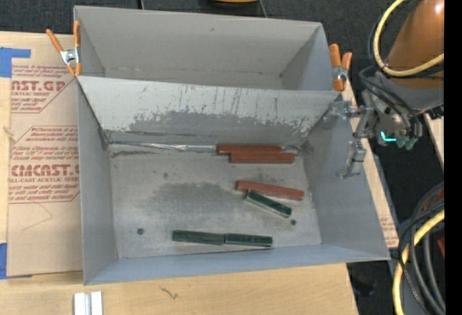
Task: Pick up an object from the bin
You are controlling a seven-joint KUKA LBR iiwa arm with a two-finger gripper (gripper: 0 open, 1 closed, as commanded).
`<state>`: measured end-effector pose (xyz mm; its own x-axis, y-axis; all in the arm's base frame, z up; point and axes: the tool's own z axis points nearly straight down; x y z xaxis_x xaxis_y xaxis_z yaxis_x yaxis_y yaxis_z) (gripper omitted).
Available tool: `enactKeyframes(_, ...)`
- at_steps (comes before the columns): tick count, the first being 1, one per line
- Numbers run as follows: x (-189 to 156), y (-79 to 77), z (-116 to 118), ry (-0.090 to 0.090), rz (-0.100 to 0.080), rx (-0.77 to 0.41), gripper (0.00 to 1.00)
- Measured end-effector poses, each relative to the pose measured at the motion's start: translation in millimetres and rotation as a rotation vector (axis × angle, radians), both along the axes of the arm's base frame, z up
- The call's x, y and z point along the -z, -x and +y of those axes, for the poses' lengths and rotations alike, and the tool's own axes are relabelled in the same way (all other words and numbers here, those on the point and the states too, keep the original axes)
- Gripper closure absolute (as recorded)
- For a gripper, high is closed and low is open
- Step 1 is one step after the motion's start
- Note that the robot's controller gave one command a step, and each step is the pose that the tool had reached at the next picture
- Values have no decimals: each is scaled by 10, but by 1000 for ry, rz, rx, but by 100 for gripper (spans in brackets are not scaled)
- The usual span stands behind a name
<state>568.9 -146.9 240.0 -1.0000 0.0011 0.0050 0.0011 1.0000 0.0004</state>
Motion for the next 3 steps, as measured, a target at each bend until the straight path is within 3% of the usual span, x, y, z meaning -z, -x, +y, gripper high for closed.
enactKeyframes(1, -45, -17, 7, 2, -8, -2, 0)
enactKeyframes(2, 280, -34, 50, 2, -12, -103, 0)
enactKeyframes(3, 999, -27, 74, 2, -12, -219, 0)
